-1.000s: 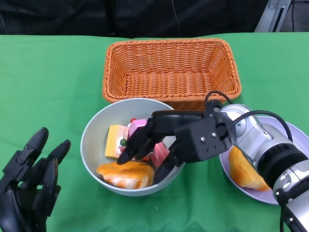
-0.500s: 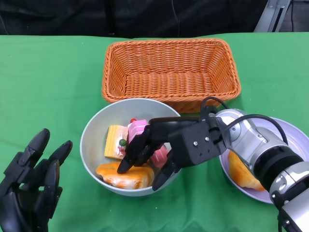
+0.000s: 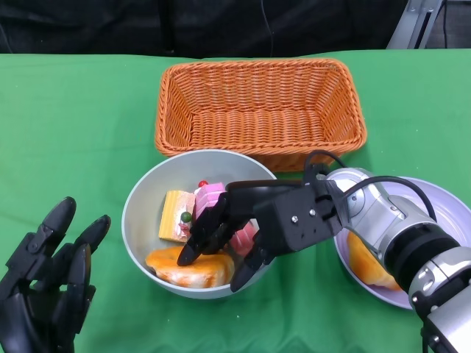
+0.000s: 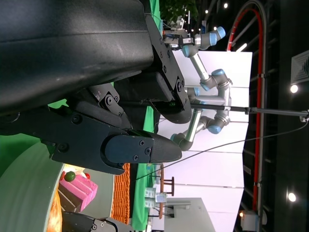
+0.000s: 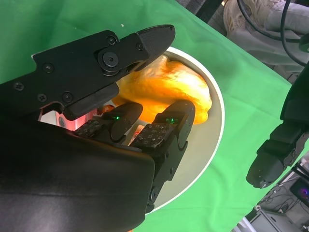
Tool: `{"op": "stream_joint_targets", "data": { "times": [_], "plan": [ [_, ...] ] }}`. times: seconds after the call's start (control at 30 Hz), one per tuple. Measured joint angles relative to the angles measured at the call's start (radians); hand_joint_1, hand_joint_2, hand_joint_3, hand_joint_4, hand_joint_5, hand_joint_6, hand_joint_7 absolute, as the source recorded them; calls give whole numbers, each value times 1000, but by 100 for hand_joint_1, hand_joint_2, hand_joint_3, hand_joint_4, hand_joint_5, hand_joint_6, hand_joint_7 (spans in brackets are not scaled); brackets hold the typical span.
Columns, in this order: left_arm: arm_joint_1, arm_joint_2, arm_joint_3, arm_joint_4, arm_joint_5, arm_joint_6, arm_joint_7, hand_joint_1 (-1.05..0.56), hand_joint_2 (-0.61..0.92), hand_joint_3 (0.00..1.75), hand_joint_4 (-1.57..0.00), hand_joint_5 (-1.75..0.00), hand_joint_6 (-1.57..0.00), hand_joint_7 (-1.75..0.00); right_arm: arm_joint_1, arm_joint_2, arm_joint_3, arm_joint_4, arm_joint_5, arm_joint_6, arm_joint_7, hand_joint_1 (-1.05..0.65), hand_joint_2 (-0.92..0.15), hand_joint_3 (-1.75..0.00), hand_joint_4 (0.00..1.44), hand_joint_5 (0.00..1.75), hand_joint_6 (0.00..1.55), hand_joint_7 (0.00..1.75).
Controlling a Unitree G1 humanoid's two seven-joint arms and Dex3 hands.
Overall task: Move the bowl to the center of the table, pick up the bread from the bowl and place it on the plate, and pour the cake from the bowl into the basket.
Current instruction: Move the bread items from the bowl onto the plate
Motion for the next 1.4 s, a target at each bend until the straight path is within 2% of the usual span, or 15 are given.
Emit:
{"op": "stream_joint_targets", "data": {
  "times": [0.43, 0.7, 0.9, 1.07, 1.4],
  "plan": [
    [10, -2, 2, 1, -16, -3, 0, -50, 92, 31, -99, 0, -86, 0, 0, 8, 8, 2, -16, 5, -31, -54, -78, 0, 78, 2, 64, 0],
    [10, 1, 4, 4, -15, -4, 0, -50, 92, 31, -99, 0, -86, 0, 0, 7, 9, 5, -30, -6, -68, -56, -79, 0, 78, 2, 64, 0],
    [10, 1, 3, 3, -16, -4, 0, -50, 92, 31, -99, 0, -86, 0, 0, 2, 36, 3, -67, -23, -139, -57, -79, 0, 78, 1, 66, 1],
    [10, 1, 2, 3, -17, -5, 0, -50, 92, 30, -99, 0, -86, 0, -3, 2, 59, -7, -103, 11, -179, -57, -78, 0, 76, 0, 68, 1],
    [10, 1, 3, 3, -22, -5, 0, -49, 92, 30, -99, 0, -86, 0, -8, 2, 81, -17, -122, 20, -198, -59, -78, 0, 75, 0, 71, 1]
  ]
}}
